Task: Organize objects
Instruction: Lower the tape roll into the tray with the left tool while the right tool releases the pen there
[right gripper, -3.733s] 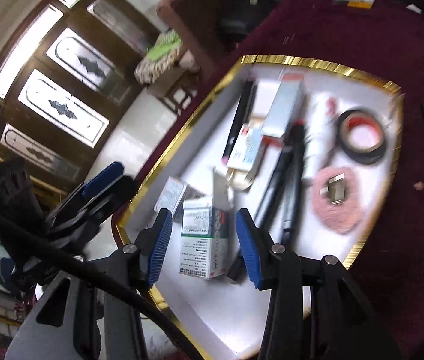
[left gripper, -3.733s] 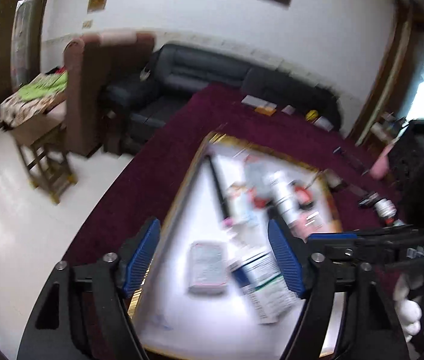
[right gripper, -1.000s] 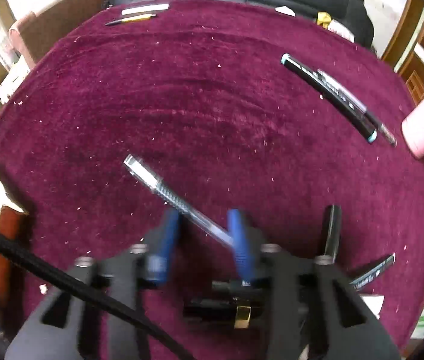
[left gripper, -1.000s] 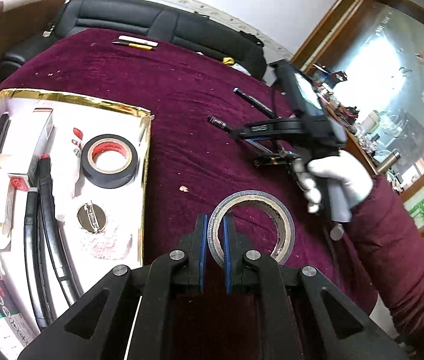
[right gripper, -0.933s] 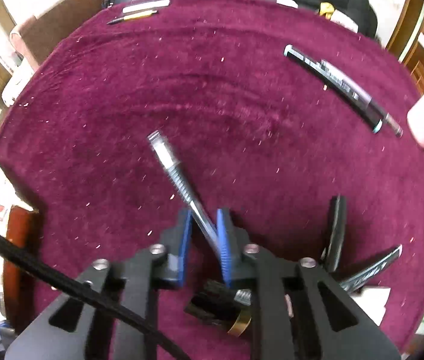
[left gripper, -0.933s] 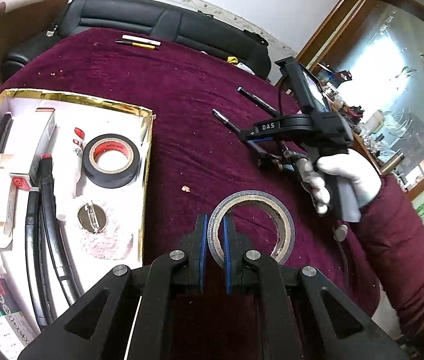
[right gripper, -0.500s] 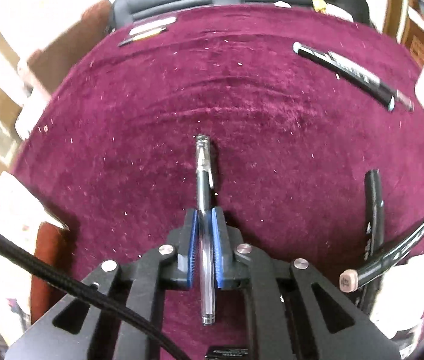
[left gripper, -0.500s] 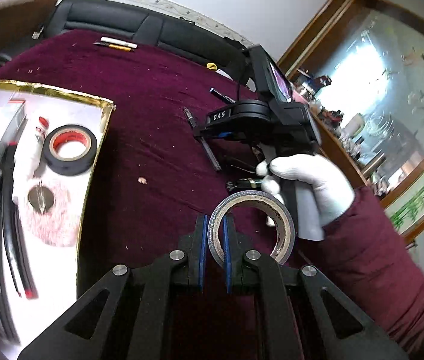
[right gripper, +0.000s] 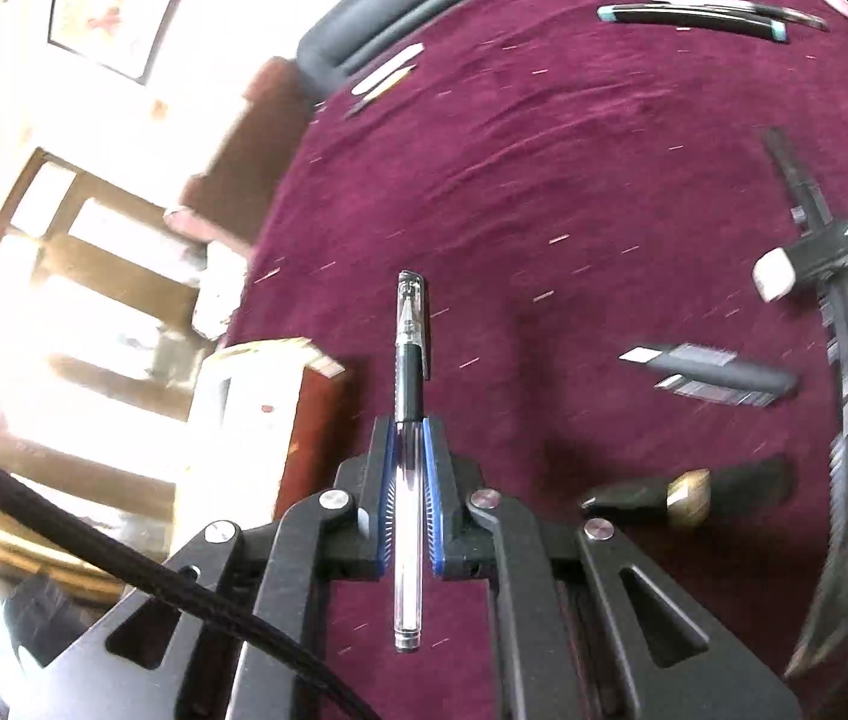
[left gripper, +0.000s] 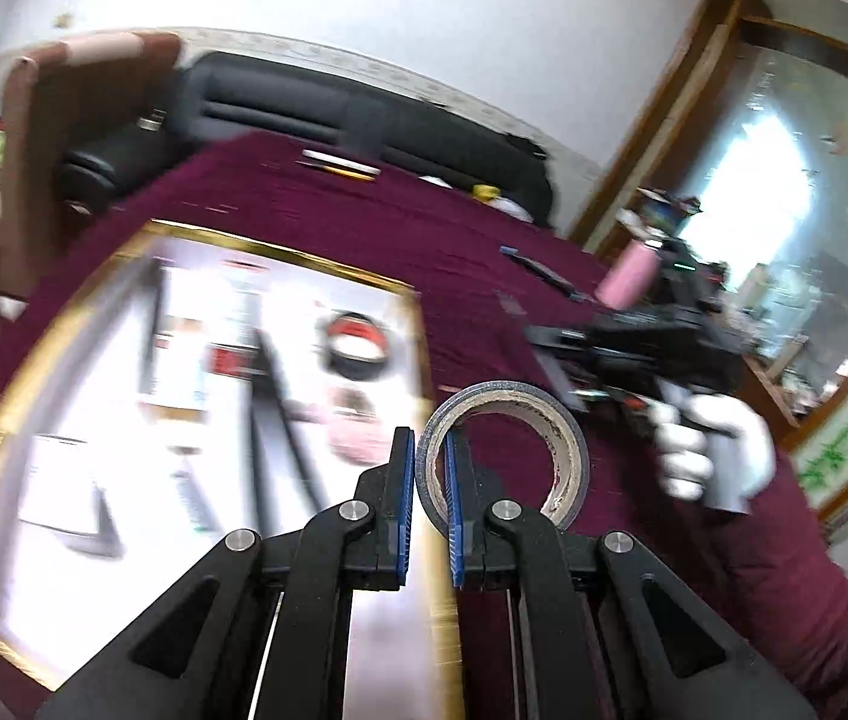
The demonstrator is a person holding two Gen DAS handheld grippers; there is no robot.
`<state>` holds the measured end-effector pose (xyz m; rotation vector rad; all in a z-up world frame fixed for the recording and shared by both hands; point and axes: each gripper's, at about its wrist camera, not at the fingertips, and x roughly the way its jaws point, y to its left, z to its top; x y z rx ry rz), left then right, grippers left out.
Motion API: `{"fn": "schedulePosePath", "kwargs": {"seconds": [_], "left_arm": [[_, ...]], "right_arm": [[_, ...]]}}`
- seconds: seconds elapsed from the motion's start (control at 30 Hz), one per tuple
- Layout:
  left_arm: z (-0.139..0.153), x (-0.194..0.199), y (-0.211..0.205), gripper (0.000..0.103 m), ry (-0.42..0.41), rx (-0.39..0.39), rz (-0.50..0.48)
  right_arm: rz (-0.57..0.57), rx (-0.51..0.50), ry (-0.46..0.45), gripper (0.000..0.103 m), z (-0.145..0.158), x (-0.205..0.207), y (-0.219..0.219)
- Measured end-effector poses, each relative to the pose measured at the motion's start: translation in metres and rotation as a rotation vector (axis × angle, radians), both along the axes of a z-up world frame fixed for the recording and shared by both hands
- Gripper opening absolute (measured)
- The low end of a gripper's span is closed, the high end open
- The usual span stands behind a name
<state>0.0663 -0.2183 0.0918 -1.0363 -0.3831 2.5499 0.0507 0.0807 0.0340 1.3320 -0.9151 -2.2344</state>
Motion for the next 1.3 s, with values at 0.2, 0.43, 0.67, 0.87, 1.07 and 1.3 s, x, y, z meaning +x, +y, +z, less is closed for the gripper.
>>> {"fn": "schedulePosePath", "kwargs": {"seconds": [0.2, 0.43, 0.67, 0.87, 1.07, 1.3], "left_arm": [[0.005, -0.022, -0.063, 0.007, -0.017, -0.122, 0.133], [-0.032, -0.073, -0.1, 0.007, -0.11, -0.199, 0.222], [-0.057, -0.088, -0.118, 0.007, -0.179, -0.234, 0.242], [-0.054, -0.091, -0.111, 0.007, -0.18, -0.28, 0.234], [-0.053, -0.089, -0.118, 0.01, -0.176, -0.242, 0.229], [-0.04, -0.083, -0.119, 0.028, -0.143, -0.183, 0.223]], "right_arm": [[0.12, -0.068, 0.01, 0.008, 0.015, -0.004, -0.064], [0.226, -0.11, -0.053, 0.008, 0.003, -0.034, -0.152], [0.251, -0.085, -0.104, 0.008, -0.008, -0.076, -0.22], [0.244, 0.001, -0.123, 0.008, -0.015, -0.099, -0.245], [0.243, 0.083, -0.11, 0.01, -0.02, -0.101, -0.255], [0.21, 0.152, -0.05, 0.015, -0.006, -0.095, -0.252]]}}
